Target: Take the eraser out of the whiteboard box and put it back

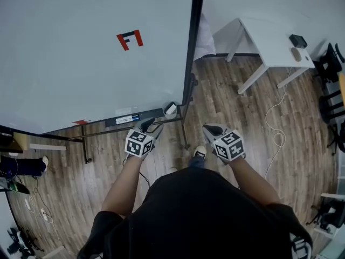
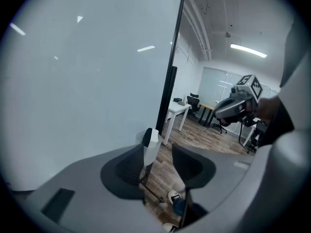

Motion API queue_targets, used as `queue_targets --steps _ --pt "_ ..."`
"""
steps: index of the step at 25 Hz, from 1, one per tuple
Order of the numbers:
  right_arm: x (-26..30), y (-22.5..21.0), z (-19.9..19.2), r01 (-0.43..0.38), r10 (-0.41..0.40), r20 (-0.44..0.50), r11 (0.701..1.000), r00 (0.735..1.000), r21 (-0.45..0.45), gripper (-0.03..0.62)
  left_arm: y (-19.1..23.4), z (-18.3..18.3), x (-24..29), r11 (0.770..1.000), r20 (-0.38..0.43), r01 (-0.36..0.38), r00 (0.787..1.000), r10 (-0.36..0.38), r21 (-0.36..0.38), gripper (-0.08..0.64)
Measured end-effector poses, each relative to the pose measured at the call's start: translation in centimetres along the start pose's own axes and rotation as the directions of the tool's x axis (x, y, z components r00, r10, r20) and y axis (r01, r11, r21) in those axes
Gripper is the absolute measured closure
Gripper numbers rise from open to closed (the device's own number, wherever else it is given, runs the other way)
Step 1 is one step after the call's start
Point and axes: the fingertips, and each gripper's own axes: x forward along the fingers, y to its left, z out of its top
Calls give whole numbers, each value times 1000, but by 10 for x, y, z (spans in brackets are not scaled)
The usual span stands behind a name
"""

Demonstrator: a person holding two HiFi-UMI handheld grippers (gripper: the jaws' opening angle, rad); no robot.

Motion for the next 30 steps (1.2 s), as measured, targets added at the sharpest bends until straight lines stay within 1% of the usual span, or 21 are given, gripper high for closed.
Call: queue_targets --steps 8,11,15,22,25,30 --pt "8 21 10 -8 8 15 1000 1000 -16 598 11 -15 -32 999 5 -36 999 36 8 378" --pt "11 31 12 -16 17 16 1000 1000 -25 598 15 -19 -44 999 19 -47 999 47 11 379" --pt "13 41 14 -18 18 21 999 1000 -34 598 19 -22 -59 996 38 -75 997 73 44 379" --pt "11 50 12 -9 10 25 999 1000 -38 598 25 -25 -78 995 73 -87 994 84 41 382" --pt "8 54 9 -5 6 29 999 1000 -31 598 24 -27 -87 994 90 -98 992 94 48 416" --pt "2 58 2 1 -1 29 1000 1000 -24 598 19 -29 -93 995 96 -88 992 83 50 430"
